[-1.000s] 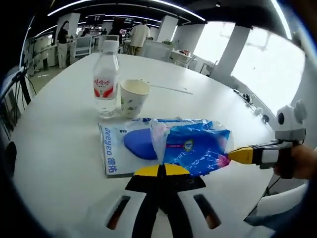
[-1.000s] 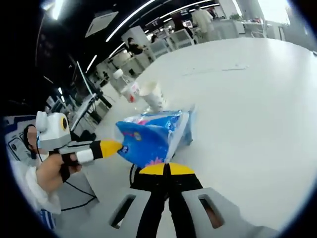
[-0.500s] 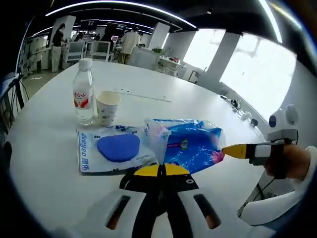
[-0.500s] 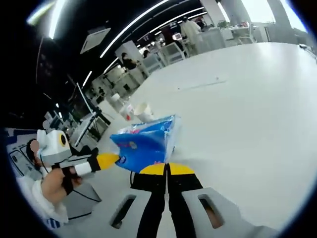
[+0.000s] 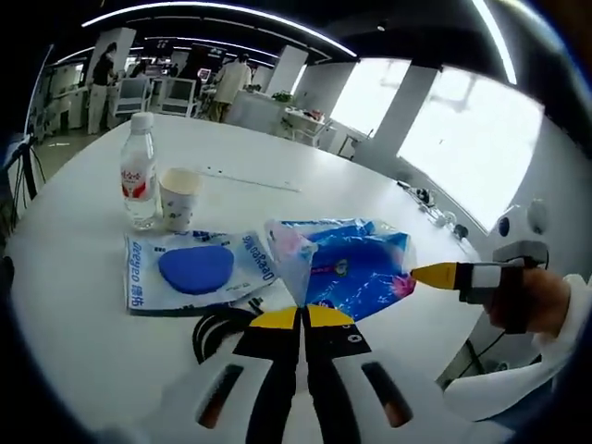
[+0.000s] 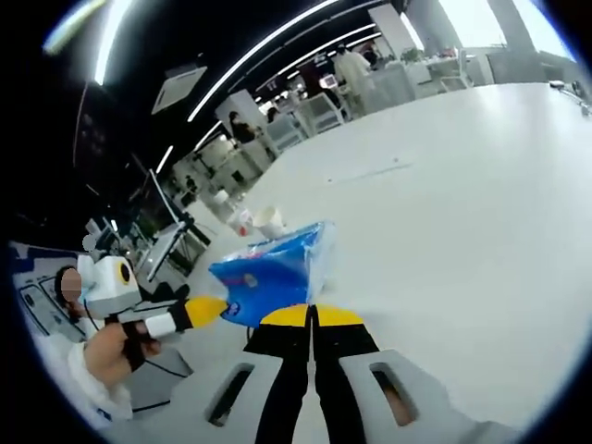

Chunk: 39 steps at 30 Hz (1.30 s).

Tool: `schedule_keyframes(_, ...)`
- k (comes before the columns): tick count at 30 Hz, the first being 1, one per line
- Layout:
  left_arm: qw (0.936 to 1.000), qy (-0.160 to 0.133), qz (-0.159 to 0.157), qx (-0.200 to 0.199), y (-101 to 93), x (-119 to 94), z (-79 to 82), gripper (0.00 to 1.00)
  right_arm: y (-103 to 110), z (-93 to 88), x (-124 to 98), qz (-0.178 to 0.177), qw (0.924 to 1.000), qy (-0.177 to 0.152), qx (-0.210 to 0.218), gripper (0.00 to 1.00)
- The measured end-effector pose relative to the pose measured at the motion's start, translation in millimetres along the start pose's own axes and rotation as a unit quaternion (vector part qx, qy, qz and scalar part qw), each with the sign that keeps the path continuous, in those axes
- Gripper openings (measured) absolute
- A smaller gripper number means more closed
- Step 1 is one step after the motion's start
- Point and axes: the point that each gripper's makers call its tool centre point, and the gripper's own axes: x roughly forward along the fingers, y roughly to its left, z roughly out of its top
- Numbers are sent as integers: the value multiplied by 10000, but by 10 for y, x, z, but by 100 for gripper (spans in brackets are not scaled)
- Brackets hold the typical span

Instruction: Arrange the tabletop items into an orderly group along one side of the table until the central work area is clear of visible clutter.

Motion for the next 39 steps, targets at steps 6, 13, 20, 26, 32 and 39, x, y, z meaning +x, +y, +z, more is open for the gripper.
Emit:
schedule_keyframes(6,9999,-53,-109,6,-92,-34,-13,0,14,7,-112,-32,9999,-105,-24,0)
schedule_keyframes(13,9995,-116,-291,34,-199,-16,-8,0,-10,3,-252,-134,9996,-262,-53,0)
schedule_keyframes(20,9989,12,-401,238,-332,55,13,0,-151,23,-308,-145,9989,-417,133,0)
schedule_keyframes(26,9986,65,-297,430,-474,163,113,0,-274,221,-321,-10,9987,-463,199,0)
schedule_keyframes(32,9985,165,-220,479,-604,420,161,0,-507,359,-358,72,9988,-440,213,0)
schedule_keyframes(39,9972,257,-205,665,-800,757,284,0,-832,558,-370,57,9980,-510,377,0)
